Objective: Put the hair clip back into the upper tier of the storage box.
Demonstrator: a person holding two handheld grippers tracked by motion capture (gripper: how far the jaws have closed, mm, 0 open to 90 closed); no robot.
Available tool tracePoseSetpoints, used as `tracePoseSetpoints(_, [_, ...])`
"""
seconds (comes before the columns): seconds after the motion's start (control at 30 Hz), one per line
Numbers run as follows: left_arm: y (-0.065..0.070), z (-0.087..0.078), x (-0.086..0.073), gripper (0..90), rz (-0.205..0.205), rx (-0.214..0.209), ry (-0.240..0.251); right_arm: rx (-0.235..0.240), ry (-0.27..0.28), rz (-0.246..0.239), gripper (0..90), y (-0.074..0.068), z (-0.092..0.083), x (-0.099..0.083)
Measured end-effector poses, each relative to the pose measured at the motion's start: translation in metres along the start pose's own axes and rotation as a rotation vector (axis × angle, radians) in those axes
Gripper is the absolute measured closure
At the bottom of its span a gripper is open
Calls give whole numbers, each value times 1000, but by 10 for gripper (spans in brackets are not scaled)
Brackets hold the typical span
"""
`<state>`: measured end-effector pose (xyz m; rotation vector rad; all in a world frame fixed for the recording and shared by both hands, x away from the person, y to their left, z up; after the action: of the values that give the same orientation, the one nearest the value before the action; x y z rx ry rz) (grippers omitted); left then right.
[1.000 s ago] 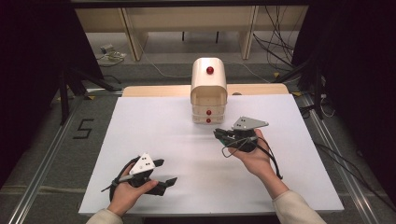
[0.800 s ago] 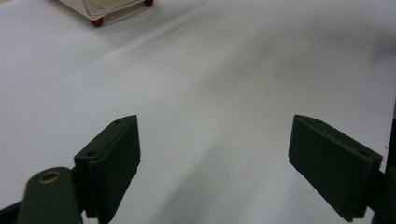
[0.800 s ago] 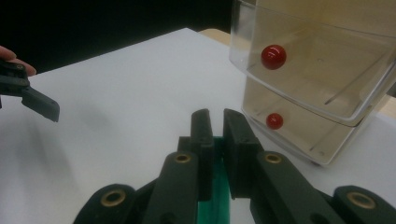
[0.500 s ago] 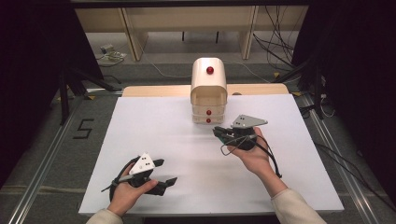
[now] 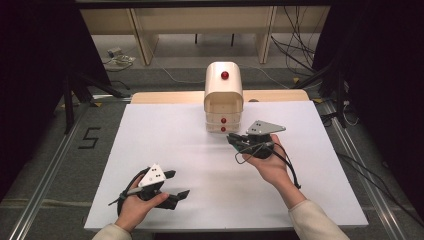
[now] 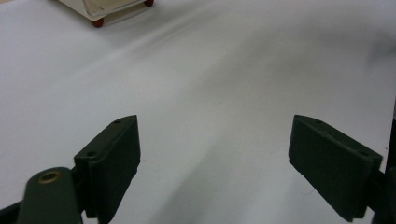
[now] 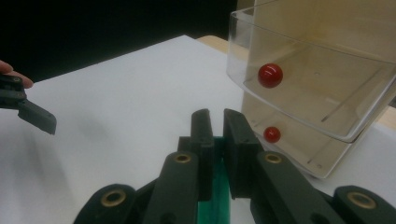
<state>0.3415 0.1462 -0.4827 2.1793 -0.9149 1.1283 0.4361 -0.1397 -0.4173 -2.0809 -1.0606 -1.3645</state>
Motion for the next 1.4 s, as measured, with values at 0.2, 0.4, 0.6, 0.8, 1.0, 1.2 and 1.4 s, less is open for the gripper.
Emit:
tracePoseSetpoints(0.2, [0,0,0,164,0,1,1,-4,0,2,834,0,1,1])
tracePoseSetpoints(0.4, [0,0,0,163,0,-1,1,-5,1,0,835,2,1,3])
tracePoseSetpoints(0.6, [0,0,0,163,0,-2,1,-16,7,-6,835,5,1,10])
tracePoseSetpoints(0.8, [0,0,0,162,0,-2,2,-28,16,-5,834,10,2,17])
tracePoseSetpoints(1.0, [0,0,0,162,-1,-2,1,-39,25,-9,835,16,2,24])
tracePoseSetpoints(1.2, [0,1,0,162,-1,-3,1,-47,29,-11,835,19,3,31])
tracePoseSetpoints(1.4, [0,1,0,162,3,-5,2,-53,28,-12,835,22,3,37])
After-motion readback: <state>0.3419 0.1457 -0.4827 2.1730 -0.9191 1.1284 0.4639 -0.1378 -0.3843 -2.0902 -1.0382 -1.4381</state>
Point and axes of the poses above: each handheld gripper's, and its own axes: z roughly forward along the jaws, x roughly out of its top, y roughly to its right, the point moved 3 cm from there along z, roughly forward along the jaws, and after that the axes turned 4 degrees about -z, right-handed, at the moved point
